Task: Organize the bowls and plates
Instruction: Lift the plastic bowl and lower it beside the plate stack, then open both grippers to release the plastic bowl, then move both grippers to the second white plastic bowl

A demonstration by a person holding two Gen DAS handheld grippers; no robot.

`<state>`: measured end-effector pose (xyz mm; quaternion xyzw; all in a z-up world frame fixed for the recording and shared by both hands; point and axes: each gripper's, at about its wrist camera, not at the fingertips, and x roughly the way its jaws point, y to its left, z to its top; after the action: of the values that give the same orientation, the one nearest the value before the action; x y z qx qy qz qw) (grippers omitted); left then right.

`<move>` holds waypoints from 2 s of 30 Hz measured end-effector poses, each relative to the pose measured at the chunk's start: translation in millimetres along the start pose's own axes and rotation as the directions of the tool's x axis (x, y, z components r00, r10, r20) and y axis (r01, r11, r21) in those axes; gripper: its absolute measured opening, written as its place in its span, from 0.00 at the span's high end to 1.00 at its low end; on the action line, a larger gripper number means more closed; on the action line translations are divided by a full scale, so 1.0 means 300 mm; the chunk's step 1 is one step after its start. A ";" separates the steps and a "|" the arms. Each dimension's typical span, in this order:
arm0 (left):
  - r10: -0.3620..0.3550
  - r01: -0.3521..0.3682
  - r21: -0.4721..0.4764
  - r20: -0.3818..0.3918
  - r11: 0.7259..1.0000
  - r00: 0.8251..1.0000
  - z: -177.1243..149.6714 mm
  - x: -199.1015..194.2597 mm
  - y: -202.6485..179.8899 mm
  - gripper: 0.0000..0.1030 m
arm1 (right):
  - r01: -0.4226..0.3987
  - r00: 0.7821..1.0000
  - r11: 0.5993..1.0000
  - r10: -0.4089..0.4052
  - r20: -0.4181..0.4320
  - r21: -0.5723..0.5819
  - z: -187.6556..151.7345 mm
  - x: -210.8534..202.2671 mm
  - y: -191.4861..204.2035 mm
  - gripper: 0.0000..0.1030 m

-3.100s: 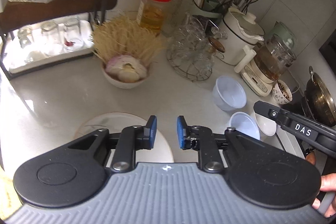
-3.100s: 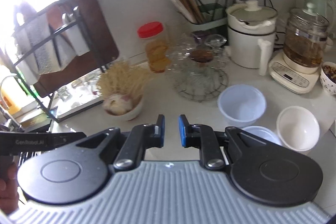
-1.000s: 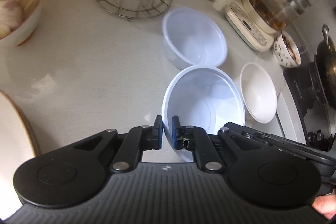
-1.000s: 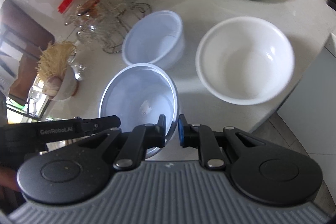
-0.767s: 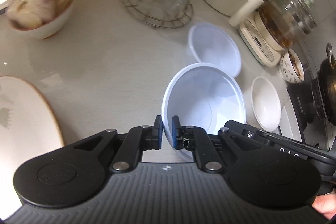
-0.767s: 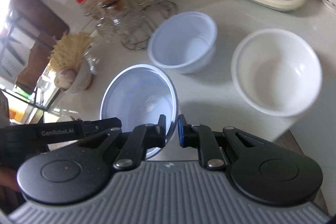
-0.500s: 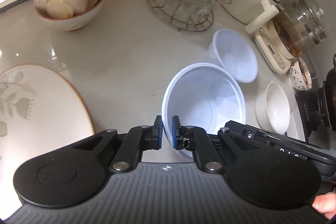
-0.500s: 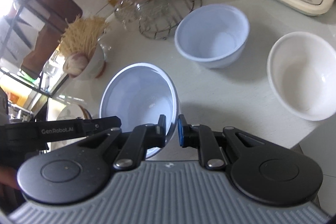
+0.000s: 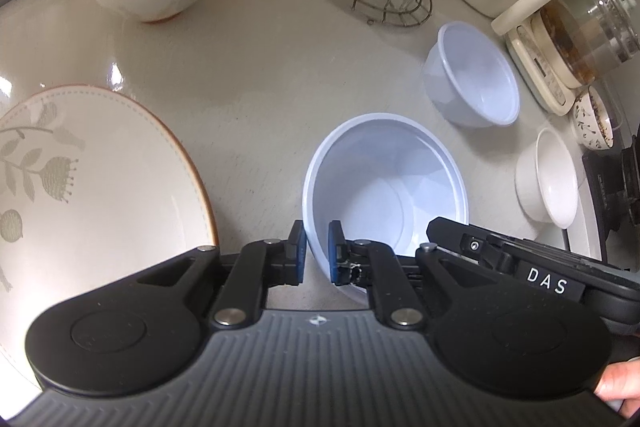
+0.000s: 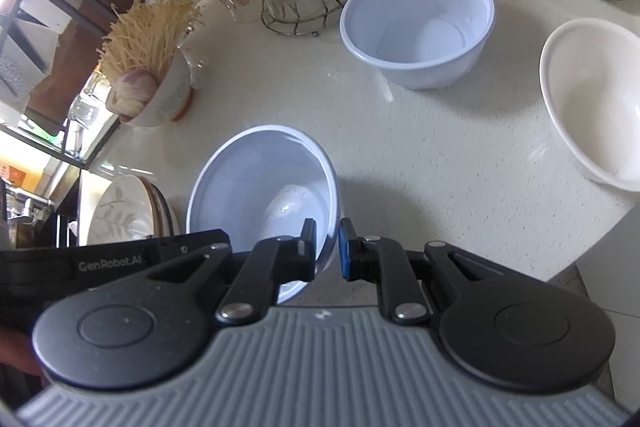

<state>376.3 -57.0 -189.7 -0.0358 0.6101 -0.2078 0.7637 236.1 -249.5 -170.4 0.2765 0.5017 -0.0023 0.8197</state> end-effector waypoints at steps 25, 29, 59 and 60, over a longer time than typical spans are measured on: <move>0.124 -0.126 0.016 0.114 0.992 0.986 -0.018 -0.133 -0.034 0.57 | -0.003 0.991 0.998 0.012 0.134 -0.069 0.028 -0.104 0.011 0.57; 0.127 -0.135 0.033 0.179 0.990 0.976 -0.017 -0.215 -0.073 0.56 | 0.007 0.982 0.993 0.016 0.186 -0.121 0.042 -0.160 0.031 0.57; 0.025 -0.086 0.122 0.433 0.989 0.901 -0.147 -0.643 -0.285 0.54 | 0.088 0.896 0.982 -0.003 0.444 -0.170 -0.061 -0.580 0.120 0.57; 0.023 -0.086 0.125 0.435 0.988 0.900 -0.150 -0.654 -0.275 0.54 | 0.088 0.893 0.983 -0.006 0.449 -0.162 -0.069 -0.586 0.130 0.57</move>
<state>277.8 -52.2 4.2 -0.0096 0.4103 -0.2158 0.8860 142.8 -255.1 -15.0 0.1818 0.3049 -0.0406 0.9340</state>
